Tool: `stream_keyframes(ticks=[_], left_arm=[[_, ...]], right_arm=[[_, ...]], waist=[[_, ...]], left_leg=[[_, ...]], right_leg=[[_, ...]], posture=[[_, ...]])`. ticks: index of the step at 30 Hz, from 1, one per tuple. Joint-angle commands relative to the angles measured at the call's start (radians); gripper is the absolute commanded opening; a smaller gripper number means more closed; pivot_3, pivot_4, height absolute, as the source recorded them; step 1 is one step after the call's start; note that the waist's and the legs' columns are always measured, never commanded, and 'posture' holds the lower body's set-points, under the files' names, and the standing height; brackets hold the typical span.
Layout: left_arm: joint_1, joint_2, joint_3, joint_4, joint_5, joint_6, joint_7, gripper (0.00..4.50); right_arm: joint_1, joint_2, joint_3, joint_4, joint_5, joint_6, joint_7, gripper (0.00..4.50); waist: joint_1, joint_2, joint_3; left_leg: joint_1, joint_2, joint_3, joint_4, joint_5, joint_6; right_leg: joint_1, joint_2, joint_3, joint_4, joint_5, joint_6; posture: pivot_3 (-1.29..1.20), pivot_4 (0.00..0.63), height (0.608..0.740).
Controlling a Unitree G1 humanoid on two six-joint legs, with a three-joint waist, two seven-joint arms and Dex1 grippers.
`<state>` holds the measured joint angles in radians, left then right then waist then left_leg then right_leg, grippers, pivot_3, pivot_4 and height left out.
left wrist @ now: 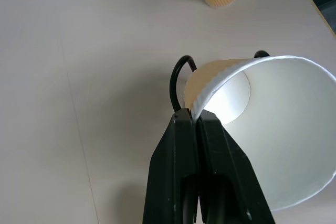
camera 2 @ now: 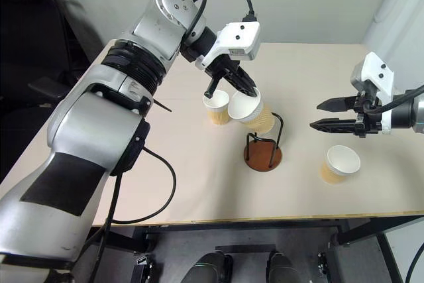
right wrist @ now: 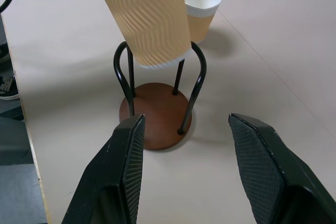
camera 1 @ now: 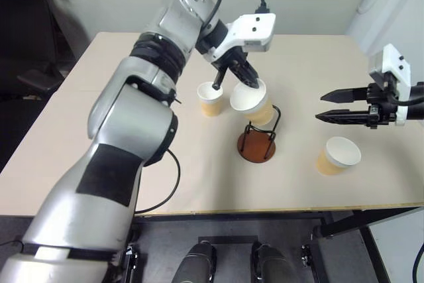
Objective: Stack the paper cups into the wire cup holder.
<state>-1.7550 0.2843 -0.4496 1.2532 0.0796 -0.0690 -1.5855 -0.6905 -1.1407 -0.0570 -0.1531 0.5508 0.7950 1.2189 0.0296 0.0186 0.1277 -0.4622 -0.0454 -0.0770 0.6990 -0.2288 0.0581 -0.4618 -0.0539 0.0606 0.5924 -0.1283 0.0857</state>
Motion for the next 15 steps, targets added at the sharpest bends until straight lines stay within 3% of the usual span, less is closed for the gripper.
stream_keyframes(ticks=[1,9,12,15], left_arm=[[-0.006,-0.008,0.023,-0.014,0.009,-0.017,-0.029,0.04],[-0.002,-0.019,0.04,-0.013,0.027,-0.018,-0.028,0.04],[0.001,-0.024,0.043,-0.015,0.027,-0.022,-0.029,0.68],[0.001,-0.026,0.044,-0.018,0.019,-0.029,-0.029,1.71]], right_arm=[[-0.005,-0.008,-0.045,-0.025,0.016,-0.002,-0.007,2.53],[0.004,-0.009,-0.049,-0.033,0.022,-0.001,-0.01,2.53],[0.005,-0.01,-0.049,-0.035,0.025,-0.001,-0.011,2.53],[0.007,-0.012,-0.049,-0.036,0.026,-0.001,-0.012,2.53]], waist=[[0.0,0.0,0.0],[0.0,0.0,0.0],[0.0,0.0,0.0],[0.0,0.0,0.0]], left_leg=[[0.0,0.0,0.0,0.0,0.0,0.0],[0.001,-0.001,0.001,0.0,0.0,0.001],[0.001,-0.001,0.001,0.0,0.0,0.001],[0.001,-0.001,0.001,0.0,0.0,0.001]], right_leg=[[0.0,0.0,0.0,0.0,0.0,0.0],[0.001,0.0,0.0,0.0,0.0,0.001],[0.001,-0.001,0.0,0.0,0.0,0.001],[0.001,-0.001,0.0,0.0,-0.001,0.001]], posture=[[0.0,0.15,0.74],[0.0,0.15,0.74],[0.0,0.15,0.74],[0.0,0.15,0.74]])
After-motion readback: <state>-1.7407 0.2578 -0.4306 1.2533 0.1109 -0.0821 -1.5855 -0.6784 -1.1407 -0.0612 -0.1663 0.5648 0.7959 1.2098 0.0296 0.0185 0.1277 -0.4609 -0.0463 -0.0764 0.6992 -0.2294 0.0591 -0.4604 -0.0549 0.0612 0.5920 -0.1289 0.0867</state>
